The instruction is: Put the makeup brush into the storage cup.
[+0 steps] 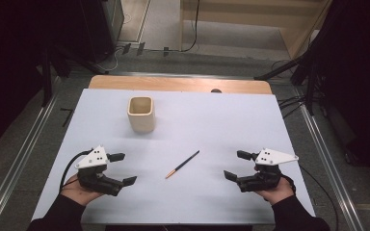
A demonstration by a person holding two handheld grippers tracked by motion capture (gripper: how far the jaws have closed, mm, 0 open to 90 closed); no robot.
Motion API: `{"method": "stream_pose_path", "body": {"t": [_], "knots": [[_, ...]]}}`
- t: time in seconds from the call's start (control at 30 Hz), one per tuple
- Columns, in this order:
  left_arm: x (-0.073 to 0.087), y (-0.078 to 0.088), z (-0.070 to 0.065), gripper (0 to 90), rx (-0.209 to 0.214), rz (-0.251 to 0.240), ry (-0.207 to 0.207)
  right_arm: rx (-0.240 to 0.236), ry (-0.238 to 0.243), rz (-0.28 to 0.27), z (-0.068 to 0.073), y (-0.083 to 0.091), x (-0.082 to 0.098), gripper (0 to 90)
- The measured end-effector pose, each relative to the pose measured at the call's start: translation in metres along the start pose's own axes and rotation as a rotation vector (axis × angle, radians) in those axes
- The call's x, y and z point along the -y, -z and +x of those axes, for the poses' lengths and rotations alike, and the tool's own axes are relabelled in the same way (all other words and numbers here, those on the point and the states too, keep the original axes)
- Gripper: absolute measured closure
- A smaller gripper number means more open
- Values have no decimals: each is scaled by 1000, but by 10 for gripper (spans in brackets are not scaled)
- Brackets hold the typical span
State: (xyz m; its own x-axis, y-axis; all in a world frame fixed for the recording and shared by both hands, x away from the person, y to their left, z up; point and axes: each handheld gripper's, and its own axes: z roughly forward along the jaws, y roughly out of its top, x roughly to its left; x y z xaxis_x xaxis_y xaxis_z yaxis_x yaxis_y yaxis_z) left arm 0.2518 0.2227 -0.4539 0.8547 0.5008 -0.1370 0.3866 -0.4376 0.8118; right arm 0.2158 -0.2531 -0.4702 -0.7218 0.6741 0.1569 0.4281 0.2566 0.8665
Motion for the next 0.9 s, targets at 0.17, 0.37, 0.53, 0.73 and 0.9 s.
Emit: {"method": "stream_pose_path", "body": {"t": [0.17,0.37,0.53,0.73,0.9], "knots": [[-1,0,-1,132,-8,6,20,0,-2,0,0,0,0,133],[-2,3,-1,132,0,-11,18,-2,-3,-1,0,0,0,133],[-3,3,0,132,-4,-9,36,-3,-8,8,0,-1,0,133],[-4,4,0,133,-14,-18,31,-1,-11,10,0,-1,1,133],[-4,4,0,135,-12,-14,26,2,-12,8,-1,-1,1,133]]}}
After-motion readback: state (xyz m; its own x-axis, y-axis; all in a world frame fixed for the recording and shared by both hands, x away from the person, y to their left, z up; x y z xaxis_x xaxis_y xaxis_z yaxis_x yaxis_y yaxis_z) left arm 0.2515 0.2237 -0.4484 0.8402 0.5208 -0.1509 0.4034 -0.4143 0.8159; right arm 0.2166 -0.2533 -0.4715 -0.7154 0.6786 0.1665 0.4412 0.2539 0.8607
